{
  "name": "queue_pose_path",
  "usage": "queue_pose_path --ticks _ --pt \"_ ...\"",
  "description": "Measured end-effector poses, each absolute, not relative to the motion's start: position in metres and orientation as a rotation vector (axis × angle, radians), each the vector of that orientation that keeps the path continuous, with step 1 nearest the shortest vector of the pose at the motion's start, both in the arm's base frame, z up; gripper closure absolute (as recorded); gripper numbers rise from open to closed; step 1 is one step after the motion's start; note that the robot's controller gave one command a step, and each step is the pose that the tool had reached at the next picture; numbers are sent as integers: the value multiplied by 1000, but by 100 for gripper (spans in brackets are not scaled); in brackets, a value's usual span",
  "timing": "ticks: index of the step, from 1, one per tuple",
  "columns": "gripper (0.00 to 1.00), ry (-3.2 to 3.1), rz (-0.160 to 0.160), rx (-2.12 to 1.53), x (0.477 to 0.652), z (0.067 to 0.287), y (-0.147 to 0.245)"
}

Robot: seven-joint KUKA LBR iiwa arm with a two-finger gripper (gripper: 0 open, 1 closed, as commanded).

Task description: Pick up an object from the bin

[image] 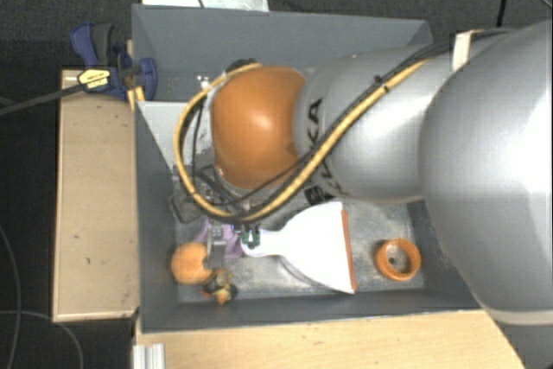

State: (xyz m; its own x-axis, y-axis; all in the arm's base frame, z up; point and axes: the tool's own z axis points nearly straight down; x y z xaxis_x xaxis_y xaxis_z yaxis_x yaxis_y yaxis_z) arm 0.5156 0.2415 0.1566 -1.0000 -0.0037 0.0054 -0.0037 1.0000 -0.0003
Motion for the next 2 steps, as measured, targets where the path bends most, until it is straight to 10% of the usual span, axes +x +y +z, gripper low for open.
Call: queue_pose_path --ticks 2 --pt "0 -3146 -6 170 519 140 242"
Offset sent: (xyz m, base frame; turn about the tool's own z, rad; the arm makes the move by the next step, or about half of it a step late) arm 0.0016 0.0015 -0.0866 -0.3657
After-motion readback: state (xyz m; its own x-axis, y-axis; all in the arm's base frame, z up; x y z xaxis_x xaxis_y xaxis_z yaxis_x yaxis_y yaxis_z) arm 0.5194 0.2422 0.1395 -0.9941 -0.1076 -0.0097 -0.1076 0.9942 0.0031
